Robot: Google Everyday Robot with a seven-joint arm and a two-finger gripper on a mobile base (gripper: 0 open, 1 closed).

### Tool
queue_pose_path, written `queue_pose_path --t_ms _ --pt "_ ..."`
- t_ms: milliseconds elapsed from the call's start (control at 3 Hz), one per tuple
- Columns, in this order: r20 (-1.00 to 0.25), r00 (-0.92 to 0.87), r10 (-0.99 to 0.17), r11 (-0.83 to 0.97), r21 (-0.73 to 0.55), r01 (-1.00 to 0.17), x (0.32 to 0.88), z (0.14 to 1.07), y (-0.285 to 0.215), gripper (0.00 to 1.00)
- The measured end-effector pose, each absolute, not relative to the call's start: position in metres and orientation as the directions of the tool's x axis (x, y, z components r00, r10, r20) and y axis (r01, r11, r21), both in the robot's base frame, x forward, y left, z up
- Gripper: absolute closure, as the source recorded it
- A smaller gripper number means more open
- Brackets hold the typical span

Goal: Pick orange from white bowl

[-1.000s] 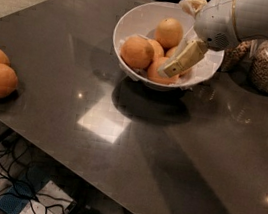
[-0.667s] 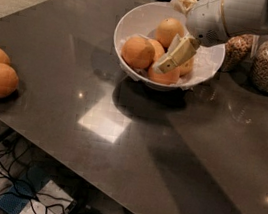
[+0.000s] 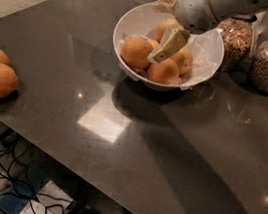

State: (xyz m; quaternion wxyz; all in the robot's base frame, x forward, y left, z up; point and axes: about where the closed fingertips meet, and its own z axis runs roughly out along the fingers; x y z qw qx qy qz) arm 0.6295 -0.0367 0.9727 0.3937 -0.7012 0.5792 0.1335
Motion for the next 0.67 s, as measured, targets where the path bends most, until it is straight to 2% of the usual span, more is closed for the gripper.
queue_pose_path --t_ms 333,667 --pt "-0.632 0.302 -0.714 -0.051 -0.384 -0.922 0.6313 0.968 -0.0345 0.36" --pt "-0.633 0.304 -0.712 -0.073 -0.364 -0.929 0.6319 0.9589 -0.0302 0.39"
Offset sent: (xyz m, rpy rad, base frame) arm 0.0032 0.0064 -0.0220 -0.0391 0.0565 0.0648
